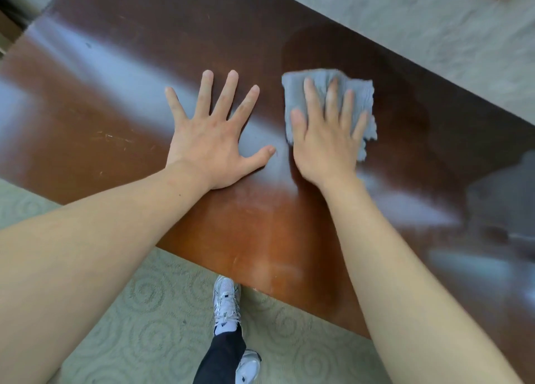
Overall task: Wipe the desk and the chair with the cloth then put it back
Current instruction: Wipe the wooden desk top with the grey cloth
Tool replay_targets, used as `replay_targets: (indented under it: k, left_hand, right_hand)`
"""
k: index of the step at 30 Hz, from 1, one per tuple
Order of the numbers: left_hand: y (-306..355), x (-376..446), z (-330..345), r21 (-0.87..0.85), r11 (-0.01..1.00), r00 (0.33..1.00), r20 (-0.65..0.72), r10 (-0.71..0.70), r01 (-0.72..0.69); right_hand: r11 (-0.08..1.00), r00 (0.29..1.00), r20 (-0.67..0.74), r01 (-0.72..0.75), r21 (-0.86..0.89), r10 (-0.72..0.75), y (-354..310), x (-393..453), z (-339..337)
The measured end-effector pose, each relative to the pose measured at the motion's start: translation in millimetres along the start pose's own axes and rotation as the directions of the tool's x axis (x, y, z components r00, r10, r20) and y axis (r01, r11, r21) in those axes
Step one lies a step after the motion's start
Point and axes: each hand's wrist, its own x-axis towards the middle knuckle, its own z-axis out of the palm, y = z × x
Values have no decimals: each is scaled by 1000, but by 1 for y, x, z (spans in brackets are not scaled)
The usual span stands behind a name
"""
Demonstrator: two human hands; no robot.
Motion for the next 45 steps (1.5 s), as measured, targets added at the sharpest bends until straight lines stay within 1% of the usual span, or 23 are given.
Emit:
replay_targets:
  k: [3, 6, 8, 11, 14, 15, 17, 19, 21, 24, 27, 29, 31, 33, 36, 40, 42, 45]
  left_hand:
    - [-1, 0, 1, -10, 1000, 1000, -3, 0, 0]
    - [-2, -1, 1, 0, 1000, 1000, 13, 21, -21]
    - [-2, -1, 1, 8, 1000, 999, 17, 29, -29]
    - [-3, -1, 0, 1, 1000, 999, 23, 31, -31]
    - [-4, -1, 0, -4, 999, 999, 20, 36, -36]
    - [-4, -2, 0, 0, 999, 999, 19, 38, -38]
    - [-4, -1, 0, 10, 999, 999, 20, 40, -40]
    - [-4, 0, 0, 9, 999, 999, 29, 45, -45]
    - [-4, -1, 1, 6, 999, 999, 30, 43, -43]
    - [-5, -1, 2, 14, 999, 999, 31, 42, -42]
    - [-5, 0, 2, 5, 999, 999, 25, 45, -45]
    - [-5, 0, 2, 2, 999, 999, 26, 46, -46]
    - [-6, 0, 2, 3, 999, 998, 23, 51, -51]
    - [-6, 0, 0, -1, 998, 998, 28, 57, -57]
    - [-6, -1, -1, -4, 999, 998, 38, 53, -53]
    - [-1, -6, -9, -26, 995, 994, 51, 93, -91]
    - [5, -11, -11, -46, 986, 985, 61, 165, -162]
    - [33, -19, -14, -41, 939, 937, 61, 343, -341]
  right_hand:
    - [1000, 999, 36, -7, -2, 7, -12, 43, -7]
    - [998, 997, 36, 67, -8, -67, -11, 26, -4]
    - [995, 995, 9, 102, -5, -102, -4, -13, 2]
    - [997, 997, -15, 76, -1, -76, -1, -101, 14]
    - [998, 998, 29, 54, 35, -55, -11, -193, 30]
    - [998, 997, 44, 57, 35, -59, -15, -213, 34]
    - [998, 996, 64, 54, 24, -56, -20, -223, 37]
    - [999, 996, 70, 52, 15, -53, -21, -204, 32]
    - [999, 997, 59, 40, 16, -41, -17, -167, 24]
    - [999, 999, 21, -48, 24, 48, -4, -92, 14]
    - [994, 995, 11, -95, 47, 94, 12, -21, 1]
    - [994, 995, 22, -101, 37, 101, 23, 5, -7]
    - [995, 995, 26, -95, 27, 94, 28, 7, -10]
    - [993, 994, 8, -111, 32, 111, 27, -20, -5]
    - [991, 991, -49, -120, 51, 123, 21, -101, 11]
    - [993, 995, 4, -101, 53, 101, 23, -193, 24]
    - [995, 996, 23, -90, 42, 89, 30, -213, 24]
    - [993, 994, 22, -108, 36, 107, 46, -218, 19]
